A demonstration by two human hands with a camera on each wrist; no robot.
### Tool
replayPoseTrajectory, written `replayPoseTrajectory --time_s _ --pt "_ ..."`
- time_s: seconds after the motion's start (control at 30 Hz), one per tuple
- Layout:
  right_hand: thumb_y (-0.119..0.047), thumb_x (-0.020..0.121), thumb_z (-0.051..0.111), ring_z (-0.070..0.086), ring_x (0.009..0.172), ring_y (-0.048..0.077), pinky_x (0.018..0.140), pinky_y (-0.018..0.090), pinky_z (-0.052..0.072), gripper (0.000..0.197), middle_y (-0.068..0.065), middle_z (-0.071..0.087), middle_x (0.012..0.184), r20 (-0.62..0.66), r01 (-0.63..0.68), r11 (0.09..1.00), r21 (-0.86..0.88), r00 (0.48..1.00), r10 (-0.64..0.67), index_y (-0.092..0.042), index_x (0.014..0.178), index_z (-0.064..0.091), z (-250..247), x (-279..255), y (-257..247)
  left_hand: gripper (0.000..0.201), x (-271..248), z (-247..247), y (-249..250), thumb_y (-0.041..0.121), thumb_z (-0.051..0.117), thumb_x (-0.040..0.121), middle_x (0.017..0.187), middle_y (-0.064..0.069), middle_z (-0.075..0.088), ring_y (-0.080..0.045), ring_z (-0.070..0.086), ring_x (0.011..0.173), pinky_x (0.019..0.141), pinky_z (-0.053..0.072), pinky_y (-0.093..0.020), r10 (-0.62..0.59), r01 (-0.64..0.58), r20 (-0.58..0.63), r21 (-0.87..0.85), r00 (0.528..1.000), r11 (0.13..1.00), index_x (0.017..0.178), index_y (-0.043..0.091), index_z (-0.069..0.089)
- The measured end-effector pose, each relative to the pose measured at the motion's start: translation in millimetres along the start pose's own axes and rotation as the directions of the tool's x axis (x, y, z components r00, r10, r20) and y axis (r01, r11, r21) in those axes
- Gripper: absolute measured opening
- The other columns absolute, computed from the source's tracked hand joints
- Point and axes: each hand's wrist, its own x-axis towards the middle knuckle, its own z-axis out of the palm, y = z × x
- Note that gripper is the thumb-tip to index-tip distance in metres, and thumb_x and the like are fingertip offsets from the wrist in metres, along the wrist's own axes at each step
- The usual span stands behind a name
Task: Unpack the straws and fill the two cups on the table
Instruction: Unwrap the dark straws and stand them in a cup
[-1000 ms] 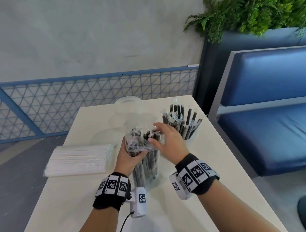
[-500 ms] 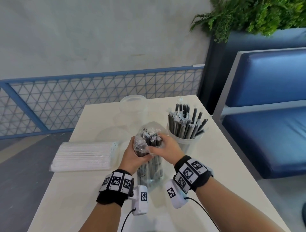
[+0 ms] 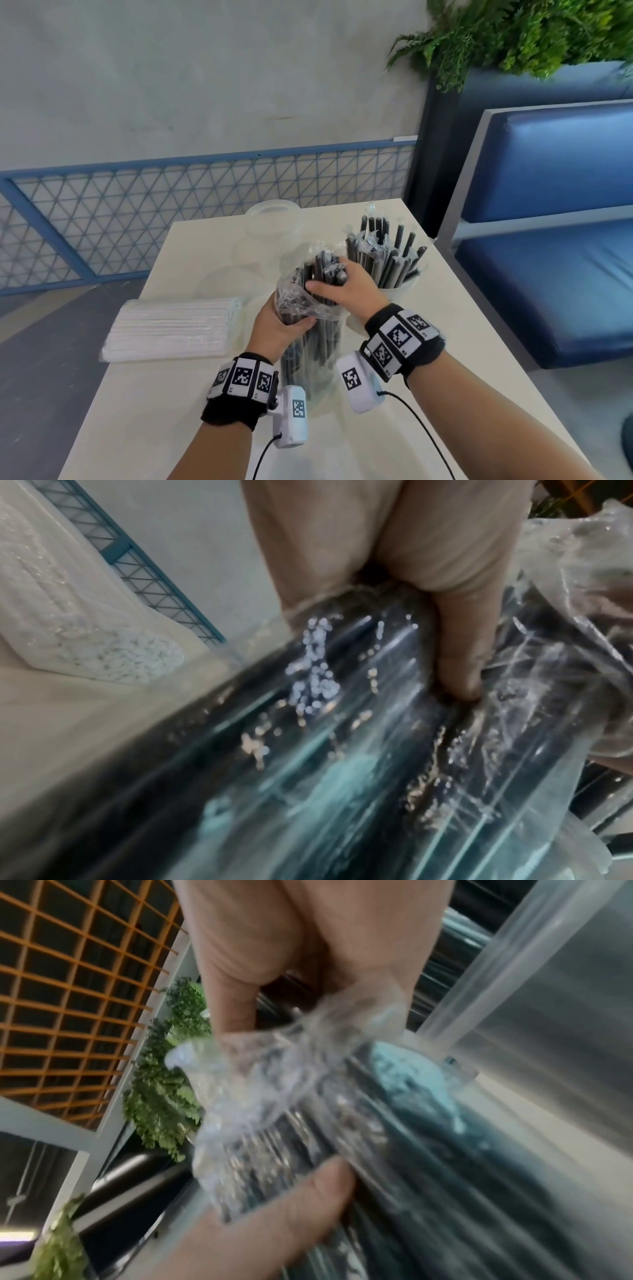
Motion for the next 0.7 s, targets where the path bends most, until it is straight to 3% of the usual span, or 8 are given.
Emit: replayPoseTrajectory --time_s 0.07,0.17,0.27,0.37,0.43,0.57,0.63,0.7 --pt "-0.016 0.071 0.078 0.068 0.091 0.018 0.085 0.035 0.056 0.035 0.008 0.072 0.098 -0.044 -0.009 0.997 -0.079 0.999 0.005 -0.008 0.102 0.065 4.0 -3.3 6.9 0.044 -0.3 1.5 2.6 0.001 0.079 0.067 0.092 0.008 0.067 -0.005 0.064 0.086 0.071 0.052 -0.013 0.021 -0.021 0.016 0.02 1.0 1.0 0.1 0.024 0.058" --pt "-0.018 0.074 0.076 0.069 0.087 0.019 0.082 0.036 0.056 0.027 0.009 0.072 0.094 -0.174 0.007 0.998 -0.061 0.985 -0.018 -0.007 0.096 0.067 5.3 -6.8 2.5 0.045 -1.0 0.9 3.1 0.003 0.079 0.067 0.093 0.007 0.068 -0.008 0.065 0.088 0.072 0.051 -0.013 0.032 -0.033 0.025 0.043 0.999 0.999 0.102 0.022 0.058" --pt "-0.015 0.078 0.071 0.068 0.088 0.025 0.083 0.038 0.055 0.015 0.011 0.072 0.091 -0.308 0.054 0.991 0.126 0.951 -0.012 -0.008 0.09 0.065 -5.0 -1.8 -18.7 0.043 -1.8 -2.3 1.0 0.006 0.081 0.065 0.092 0.007 0.069 -0.009 0.066 0.088 0.074 0.05 -0.015 0.005 -0.008 0.031 0.073 1.0 0.997 0.095 0.026 0.059" --pt "-0.008 0.08 0.066 0.067 0.074 0.023 0.073 0.035 0.055 0.005 0.007 0.068 0.073 -0.403 0.114 0.914 0.391 0.913 0.059 -0.008 0.084 0.062 -17.5 6.7 -40.0 0.044 -2.2 -3.3 2.9 0.007 0.082 0.065 0.092 0.007 0.069 -0.007 0.066 0.087 0.073 0.049 -0.015 -0.015 0.01 0.052 0.083 0.999 0.997 0.093 0.03 0.057" --pt "-0.006 0.079 0.066 0.063 0.066 0.021 0.066 0.033 0.052 0.006 0.006 0.065 0.067 -0.459 0.148 0.865 0.479 0.883 0.102 -0.006 0.083 0.061 -22.7 11.9 -43.7 0.043 -2.1 -2.9 5.3 0.007 0.082 0.066 0.093 0.008 0.069 -0.005 0.065 0.088 0.07 0.05 -0.012 -0.017 0.012 0.064 0.073 0.998 0.997 0.094 0.029 0.057" --pt "-0.01 0.078 0.07 0.063 0.072 0.019 0.07 0.031 0.055 0.012 0.004 0.066 0.076 -0.449 0.133 0.848 0.512 0.884 0.133 -0.008 0.088 0.064 -20.7 10.1 -32.9 0.045 -2.5 0.2 9.3 0.009 0.081 0.067 0.096 0.01 0.068 -0.001 0.063 0.09 0.074 0.047 -0.012 -0.002 -0.003 0.062 0.089 0.998 0.996 0.096 0.033 0.056" --pt "-0.013 0.074 0.075 0.066 0.08 0.019 0.078 0.033 0.056 0.023 0.006 0.069 0.087 -0.395 0.061 0.916 0.396 0.912 0.11 -0.008 0.094 0.066 -15.8 5.1 -20.2 0.045 -2.1 3.2 9.8 0.007 0.08 0.067 0.095 0.011 0.068 0.0 0.063 0.089 0.073 0.048 -0.011 0.002 -0.006 0.048 0.089 0.999 0.996 0.096 0.033 0.056" --pt "-0.01 0.072 0.076 0.066 0.083 0.02 0.082 0.037 0.056 0.019 0.008 0.07 0.09 -0.312 -0.002 0.97 0.245 0.947 0.08 -0.01 0.089 0.068 -6.9 -2.4 -11.1 0.045 -1.3 5.8 9.4 0.008 0.081 0.066 0.093 0.009 0.068 -0.001 0.064 0.087 0.073 0.049 -0.012 0.008 -0.012 0.042 0.103 0.999 0.995 0.096 0.032 0.057"
